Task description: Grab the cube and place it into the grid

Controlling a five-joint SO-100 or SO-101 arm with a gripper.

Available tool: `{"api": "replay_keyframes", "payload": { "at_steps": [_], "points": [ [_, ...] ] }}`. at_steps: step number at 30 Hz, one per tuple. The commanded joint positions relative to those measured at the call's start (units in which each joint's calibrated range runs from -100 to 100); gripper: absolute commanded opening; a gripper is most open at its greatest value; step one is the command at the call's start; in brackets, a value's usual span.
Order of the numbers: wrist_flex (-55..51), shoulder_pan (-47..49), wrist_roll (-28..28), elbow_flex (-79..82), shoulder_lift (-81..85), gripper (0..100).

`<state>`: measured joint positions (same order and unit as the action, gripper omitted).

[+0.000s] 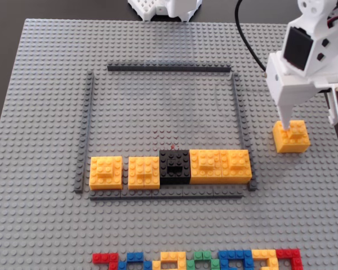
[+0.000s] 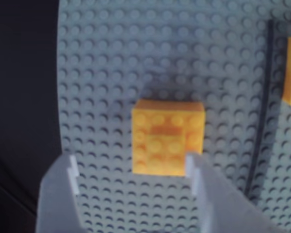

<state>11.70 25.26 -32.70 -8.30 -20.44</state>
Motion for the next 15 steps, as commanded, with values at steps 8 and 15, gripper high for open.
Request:
{"api": "replay_keyframes", "payload": {
  "at_steps": [8,15],
  "points": [
    [0.8,-0.3,0.2,-2.6,1.9,25],
    [1.3,-0.3,0.2,-1.7,2.2,23]
  ]
}}
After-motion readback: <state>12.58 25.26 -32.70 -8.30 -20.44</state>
